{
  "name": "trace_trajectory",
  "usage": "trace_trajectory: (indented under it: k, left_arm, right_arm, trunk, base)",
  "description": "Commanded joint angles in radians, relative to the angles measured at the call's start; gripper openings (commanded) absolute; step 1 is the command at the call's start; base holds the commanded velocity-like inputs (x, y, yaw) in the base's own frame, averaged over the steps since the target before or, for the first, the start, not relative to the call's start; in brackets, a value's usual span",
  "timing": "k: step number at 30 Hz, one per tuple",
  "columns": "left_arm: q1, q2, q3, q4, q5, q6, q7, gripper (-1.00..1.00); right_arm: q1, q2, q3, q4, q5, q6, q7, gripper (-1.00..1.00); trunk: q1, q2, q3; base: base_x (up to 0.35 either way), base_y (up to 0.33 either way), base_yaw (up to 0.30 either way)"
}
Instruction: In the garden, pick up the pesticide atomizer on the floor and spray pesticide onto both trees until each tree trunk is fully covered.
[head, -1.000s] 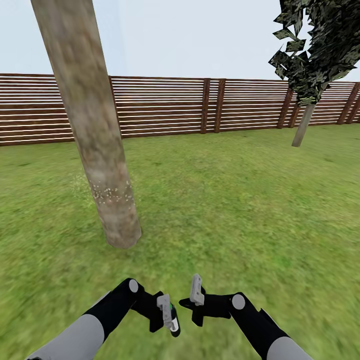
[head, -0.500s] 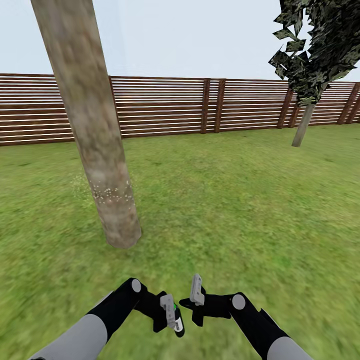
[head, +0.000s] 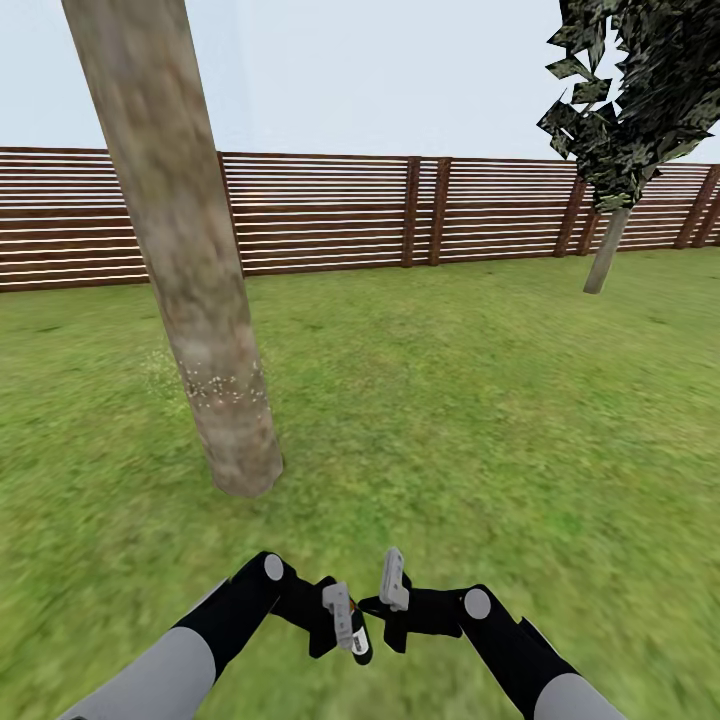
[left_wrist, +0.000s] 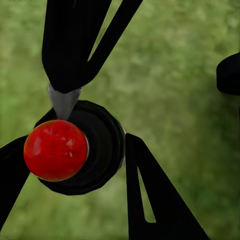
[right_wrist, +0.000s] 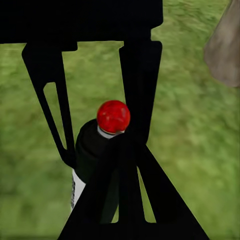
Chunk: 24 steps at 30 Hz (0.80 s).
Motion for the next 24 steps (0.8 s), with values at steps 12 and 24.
trace_trajectory:
  k: [12,24]
  left_arm:
    - [0.000,0.009,0.001,0.011,-0.012,0.000,-0.003,-1.00]
    - [0.012,0.181,0.003,0.016,-0.010,-0.003,-0.002,-1.00]
  right_arm:
    - [0.000,0.000,0.000,-0.001,0.010,-0.005,0.000,-1.00]
    - [0.000,-0.008,-0.001,0.003,0.013,-0.006,0.000,1.00]
  trunk:
    - [0.000,0.000,-0.001]
    - [0.000,0.000,-0.001]
  base:
    - [0.000,0.000,0.000]
    - [0.000,0.000,0.000]
